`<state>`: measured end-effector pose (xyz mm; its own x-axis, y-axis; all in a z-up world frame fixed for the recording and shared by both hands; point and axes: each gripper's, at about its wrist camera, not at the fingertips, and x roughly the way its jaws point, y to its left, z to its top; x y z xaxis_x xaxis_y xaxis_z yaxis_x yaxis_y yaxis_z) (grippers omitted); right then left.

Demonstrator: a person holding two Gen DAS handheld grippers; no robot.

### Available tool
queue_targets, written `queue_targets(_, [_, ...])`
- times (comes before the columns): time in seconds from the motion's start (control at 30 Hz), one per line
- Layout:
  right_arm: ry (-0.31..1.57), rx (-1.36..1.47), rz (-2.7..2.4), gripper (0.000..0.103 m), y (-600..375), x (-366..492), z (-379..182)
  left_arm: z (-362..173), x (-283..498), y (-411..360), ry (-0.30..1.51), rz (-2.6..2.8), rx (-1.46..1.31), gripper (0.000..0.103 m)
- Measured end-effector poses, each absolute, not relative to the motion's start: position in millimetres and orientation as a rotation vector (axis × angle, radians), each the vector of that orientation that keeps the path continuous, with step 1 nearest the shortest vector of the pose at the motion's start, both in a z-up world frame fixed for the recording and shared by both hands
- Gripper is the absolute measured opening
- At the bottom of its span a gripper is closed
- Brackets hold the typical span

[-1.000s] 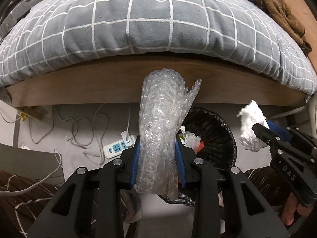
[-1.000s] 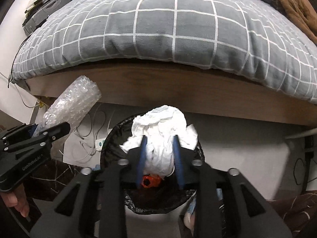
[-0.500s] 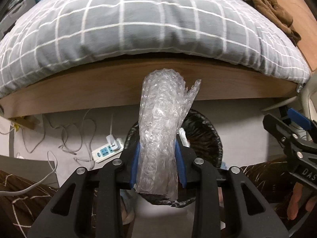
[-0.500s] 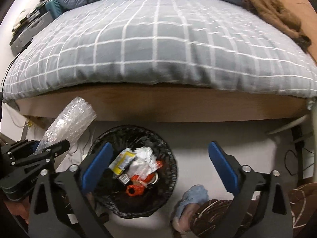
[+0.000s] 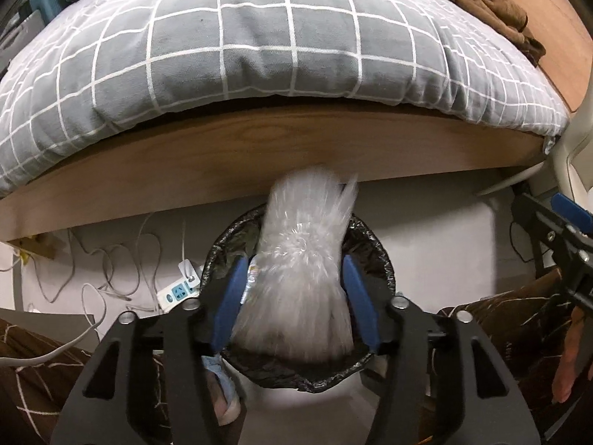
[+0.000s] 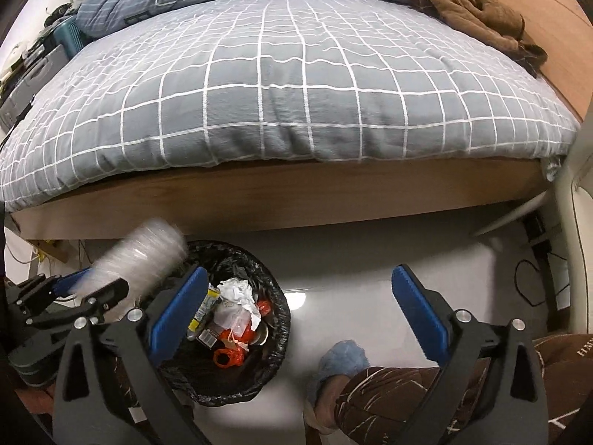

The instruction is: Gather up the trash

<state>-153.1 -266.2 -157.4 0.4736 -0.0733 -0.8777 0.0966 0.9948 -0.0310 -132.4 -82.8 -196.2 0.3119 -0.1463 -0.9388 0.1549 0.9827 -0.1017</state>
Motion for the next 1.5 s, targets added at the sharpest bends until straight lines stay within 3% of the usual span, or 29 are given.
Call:
queue_targets(0.23, [1.053, 0.008, -0.085, 0.095, -258.2, -150.4, -152.1, -175.5, -134.4, -66.2, 1.152, -0.124, 0.001, 0.096])
queue_targets(0.27, [1.047, 0.009, -0.08, 0.095, -257.2, -149.9, -150.0, -171.0, -134.6, -63.8, 1.137, -0.11, 0.003, 0.097])
queue_targets(0.87, [0.761, -0.006, 0.0, 0.095, -220.8, -169.0, -7.1, -7.3, -161.5, -29.8, 0.842, -0.082, -0.039, 0.097])
queue_targets(1.5, [0.71, -0.005, -0.011, 0.095, -213.9, -243.6, 46.1, 34.4, -237.1, -18.3, 0.818, -0.078, -0.046, 0.097])
